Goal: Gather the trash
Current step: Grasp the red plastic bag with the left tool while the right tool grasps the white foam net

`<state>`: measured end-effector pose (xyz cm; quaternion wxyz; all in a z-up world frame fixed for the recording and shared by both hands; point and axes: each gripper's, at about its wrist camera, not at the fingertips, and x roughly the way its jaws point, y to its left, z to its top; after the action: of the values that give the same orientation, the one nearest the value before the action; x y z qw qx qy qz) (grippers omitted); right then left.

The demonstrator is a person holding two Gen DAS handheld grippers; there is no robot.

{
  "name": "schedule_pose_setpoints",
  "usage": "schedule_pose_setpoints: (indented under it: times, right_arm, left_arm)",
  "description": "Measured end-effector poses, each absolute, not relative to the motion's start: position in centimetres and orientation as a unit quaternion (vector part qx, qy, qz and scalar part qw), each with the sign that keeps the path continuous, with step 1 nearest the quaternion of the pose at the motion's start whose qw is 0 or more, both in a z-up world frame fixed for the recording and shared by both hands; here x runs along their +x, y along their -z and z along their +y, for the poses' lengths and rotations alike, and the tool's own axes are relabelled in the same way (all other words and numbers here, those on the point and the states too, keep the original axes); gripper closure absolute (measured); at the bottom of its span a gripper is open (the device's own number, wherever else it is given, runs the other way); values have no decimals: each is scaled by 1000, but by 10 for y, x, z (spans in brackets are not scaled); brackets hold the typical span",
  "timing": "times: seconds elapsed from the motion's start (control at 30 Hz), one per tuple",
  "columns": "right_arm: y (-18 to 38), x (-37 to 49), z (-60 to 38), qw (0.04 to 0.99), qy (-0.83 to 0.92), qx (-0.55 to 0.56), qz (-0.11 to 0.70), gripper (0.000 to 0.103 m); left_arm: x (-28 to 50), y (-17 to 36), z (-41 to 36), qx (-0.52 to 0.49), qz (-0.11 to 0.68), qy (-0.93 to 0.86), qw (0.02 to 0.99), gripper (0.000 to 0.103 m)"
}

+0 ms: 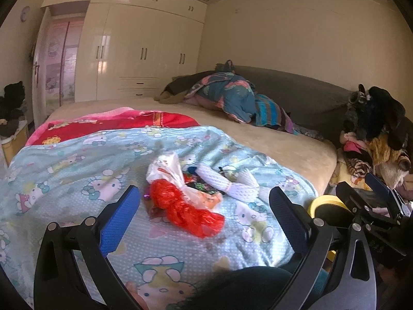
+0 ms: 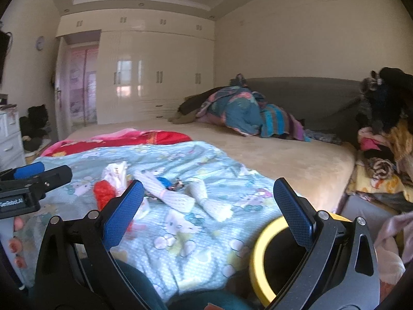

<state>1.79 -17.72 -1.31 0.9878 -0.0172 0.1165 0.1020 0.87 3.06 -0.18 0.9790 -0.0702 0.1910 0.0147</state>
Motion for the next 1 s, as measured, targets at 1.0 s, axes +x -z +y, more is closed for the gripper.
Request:
schedule_pose_setpoints:
  times: [1.0]
  right_arm:
    - [37,144,-114,938,-212,-81,260,27]
  left_arm:
    - [81,26,104,-161,253,-75,951,6]
